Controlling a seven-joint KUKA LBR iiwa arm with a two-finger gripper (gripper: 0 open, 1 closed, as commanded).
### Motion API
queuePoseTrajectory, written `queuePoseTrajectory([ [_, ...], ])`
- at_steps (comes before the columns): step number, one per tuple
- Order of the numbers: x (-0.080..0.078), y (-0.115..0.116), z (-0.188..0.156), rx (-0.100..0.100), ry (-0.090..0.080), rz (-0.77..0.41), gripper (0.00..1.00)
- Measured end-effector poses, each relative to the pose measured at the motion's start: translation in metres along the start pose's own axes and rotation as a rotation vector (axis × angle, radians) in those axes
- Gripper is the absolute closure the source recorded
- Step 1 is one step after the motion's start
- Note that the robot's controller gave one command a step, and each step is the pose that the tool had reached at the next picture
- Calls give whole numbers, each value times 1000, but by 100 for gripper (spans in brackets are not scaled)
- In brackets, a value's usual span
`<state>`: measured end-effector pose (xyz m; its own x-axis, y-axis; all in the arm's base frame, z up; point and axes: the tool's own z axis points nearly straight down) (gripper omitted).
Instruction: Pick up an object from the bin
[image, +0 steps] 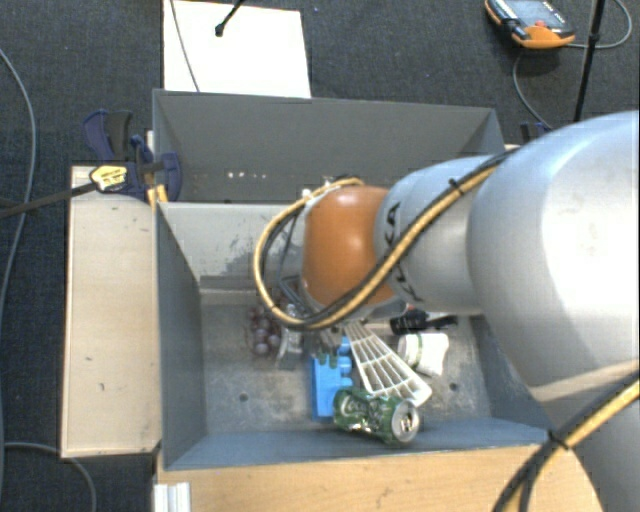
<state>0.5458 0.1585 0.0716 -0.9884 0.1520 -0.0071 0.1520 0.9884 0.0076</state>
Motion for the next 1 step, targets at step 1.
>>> queuePoseTrajectory([
  [1,0,0,0,0,0,1,100],
])
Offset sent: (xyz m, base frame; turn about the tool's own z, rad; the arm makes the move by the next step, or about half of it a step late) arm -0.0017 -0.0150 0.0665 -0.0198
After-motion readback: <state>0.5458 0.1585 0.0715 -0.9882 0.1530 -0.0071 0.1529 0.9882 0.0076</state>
